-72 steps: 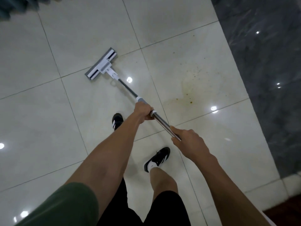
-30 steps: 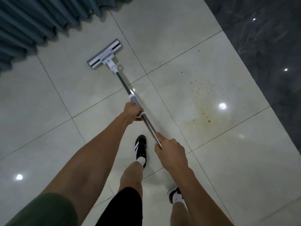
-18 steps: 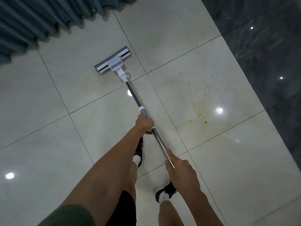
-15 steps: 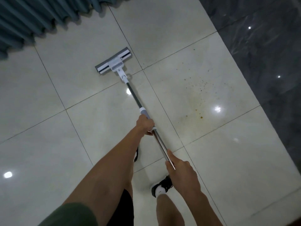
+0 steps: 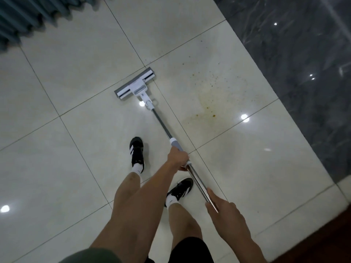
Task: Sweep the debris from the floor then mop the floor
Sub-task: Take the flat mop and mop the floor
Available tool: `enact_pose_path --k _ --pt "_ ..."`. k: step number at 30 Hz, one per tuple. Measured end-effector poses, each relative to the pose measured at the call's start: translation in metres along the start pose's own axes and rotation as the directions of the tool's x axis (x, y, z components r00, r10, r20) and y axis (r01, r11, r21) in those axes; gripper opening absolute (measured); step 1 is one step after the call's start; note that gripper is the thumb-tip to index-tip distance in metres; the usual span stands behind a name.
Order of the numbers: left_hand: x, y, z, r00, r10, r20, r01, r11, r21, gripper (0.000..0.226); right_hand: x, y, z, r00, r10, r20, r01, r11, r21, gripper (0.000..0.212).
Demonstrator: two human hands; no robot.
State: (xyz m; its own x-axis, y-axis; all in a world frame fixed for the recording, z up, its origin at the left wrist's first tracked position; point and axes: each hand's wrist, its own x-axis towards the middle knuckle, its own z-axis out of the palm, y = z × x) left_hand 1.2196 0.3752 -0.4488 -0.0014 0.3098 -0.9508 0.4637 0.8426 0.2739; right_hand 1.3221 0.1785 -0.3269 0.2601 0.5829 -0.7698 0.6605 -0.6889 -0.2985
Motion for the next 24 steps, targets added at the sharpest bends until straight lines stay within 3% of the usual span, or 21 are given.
enact_pose_path --k 4,8,15,17,21,24 --pt "-0.015 -0.02 0.012 1.0 -0.009 0.01 0.009 0.998 -0.06 0.044 -0.019 0.016 0.003 0.999 0.016 0.041 -0.012 0.995 -0.103 0.057" --pt "-0.018 -0.012 0.004 0.999 0.04 -0.002 -0.04 0.996 -0.084 0.059 -0.01 0.01 -0.002 0.997 -0.077 0.018 0.079 0.982 -0.17 0.054" --pt "0.0 0.04 -0.049 0.994 0.103 -0.038 -0.106 0.992 -0.071 0.073 0.024 -0.047 -0.014 0.986 -0.164 -0.028 0.156 0.97 -0.189 0.056" --pt "0.011 0.068 -0.076 0.99 0.128 -0.055 -0.131 0.989 -0.072 0.069 0.043 -0.08 -0.02 0.981 -0.19 -0.035 0.18 0.967 -0.182 0.056" --pt "0.04 0.134 -0.136 0.978 0.182 -0.105 -0.187 0.981 -0.044 0.035 0.093 -0.151 -0.04 0.974 -0.217 -0.062 0.209 0.971 -0.116 0.054" --pt "0.066 0.186 -0.183 0.971 0.213 -0.107 -0.218 0.976 -0.033 0.026 0.133 -0.212 -0.054 0.969 -0.229 -0.088 0.221 0.97 -0.099 0.052"
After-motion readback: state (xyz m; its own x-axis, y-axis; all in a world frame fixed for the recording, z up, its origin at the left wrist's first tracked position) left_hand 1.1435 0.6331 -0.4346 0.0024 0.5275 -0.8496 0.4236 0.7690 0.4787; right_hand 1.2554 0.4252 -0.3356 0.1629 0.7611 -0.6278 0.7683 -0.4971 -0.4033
